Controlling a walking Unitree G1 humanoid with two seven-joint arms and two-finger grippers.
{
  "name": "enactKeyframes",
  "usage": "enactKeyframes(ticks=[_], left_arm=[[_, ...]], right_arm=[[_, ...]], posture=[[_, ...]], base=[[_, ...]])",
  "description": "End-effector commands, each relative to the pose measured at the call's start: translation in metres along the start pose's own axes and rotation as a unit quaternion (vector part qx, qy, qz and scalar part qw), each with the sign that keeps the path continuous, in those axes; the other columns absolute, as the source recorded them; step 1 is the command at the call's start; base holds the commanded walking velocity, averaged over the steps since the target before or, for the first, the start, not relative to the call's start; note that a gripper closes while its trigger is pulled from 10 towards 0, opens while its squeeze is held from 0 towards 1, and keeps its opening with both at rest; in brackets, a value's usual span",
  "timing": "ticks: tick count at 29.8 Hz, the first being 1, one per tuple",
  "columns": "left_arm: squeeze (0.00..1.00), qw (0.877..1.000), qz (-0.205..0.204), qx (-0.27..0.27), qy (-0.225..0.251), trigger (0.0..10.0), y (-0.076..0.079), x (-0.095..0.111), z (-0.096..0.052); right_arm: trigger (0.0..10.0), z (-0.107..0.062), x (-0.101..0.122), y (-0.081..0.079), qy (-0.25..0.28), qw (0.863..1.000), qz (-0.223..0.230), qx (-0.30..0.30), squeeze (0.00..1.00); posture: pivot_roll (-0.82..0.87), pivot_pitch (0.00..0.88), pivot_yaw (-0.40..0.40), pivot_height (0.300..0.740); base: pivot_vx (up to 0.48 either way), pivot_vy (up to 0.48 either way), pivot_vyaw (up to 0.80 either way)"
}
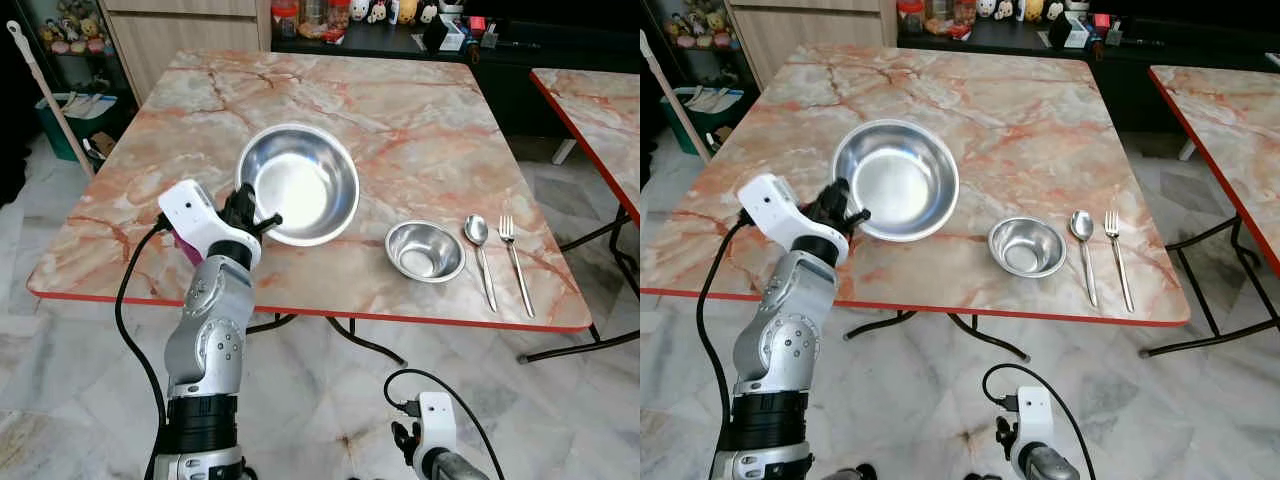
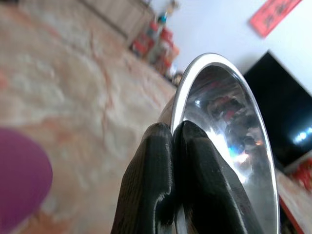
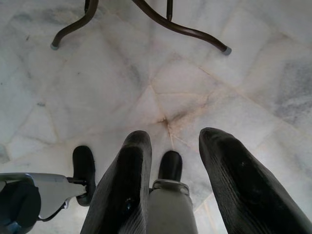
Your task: Setting the table
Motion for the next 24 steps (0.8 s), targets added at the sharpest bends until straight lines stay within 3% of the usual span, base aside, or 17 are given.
enactKeyframes(ticks=[1, 3, 4, 9, 15, 24], left_arm=[[0.00, 0.999, 0.027, -0.005, 0.043, 10.0, 0.005, 0.016, 0.006], [0.00, 0.998, 0.044, -0.002, 0.052, 10.0, 0.005, 0.018, 0.007], [0.00, 0.996, 0.076, -0.001, 0.055, 10.0, 0.004, 0.018, 0.009], [0.00, 0.993, 0.095, 0.005, 0.064, 10.0, -0.002, 0.022, 0.013], [0.00, 0.992, 0.099, 0.010, 0.071, 10.0, -0.007, 0.024, 0.013], [0.00, 0.991, 0.103, 0.018, 0.087, 10.0, -0.010, 0.029, 0.013]], right_arm=[[10.0, -0.001, 0.000, 0.006, -0.002, 1.000, 0.004, -0.008, 0.00], [10.0, -0.001, 0.001, 0.007, 0.001, 1.000, 0.006, -0.010, 0.00], [10.0, -0.001, 0.001, 0.008, 0.003, 1.000, 0.008, -0.011, 0.00], [10.0, -0.002, 0.000, 0.013, 0.002, 1.000, 0.008, -0.017, 0.00], [10.0, -0.005, -0.004, 0.020, -0.002, 1.000, 0.008, -0.026, 0.00], [10.0, -0.004, 0.000, 0.019, 0.004, 1.000, 0.008, -0.022, 0.00]], posture=[[0.12, 0.138, -0.089, 0.740], [0.12, 0.141, -0.091, 0.740], [0.11, 0.147, -0.088, 0.740], [0.10, 0.144, -0.084, 0.740], [0.09, 0.128, -0.083, 0.740], [0.09, 0.108, -0.085, 0.740]], base=[[0.000, -0.337, 0.00], [0.000, -0.480, 0.00], [0.000, -0.480, 0.00], [0.000, -0.480, 0.00], [0.000, -0.477, 0.00], [0.000, -0.472, 0.00]])
Point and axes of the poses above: a point about 5 cm out from each wrist's last joint towards the gripper, its own z axis pointing out of the wrist towards the gripper, its own x axis along the axis of the wrist's last joint, y = z × x, the point moved 6 cm from there along z, pointing out of the wrist towards the gripper, and after that the axes turned 14 degrees about z, right-handed, at the moved point
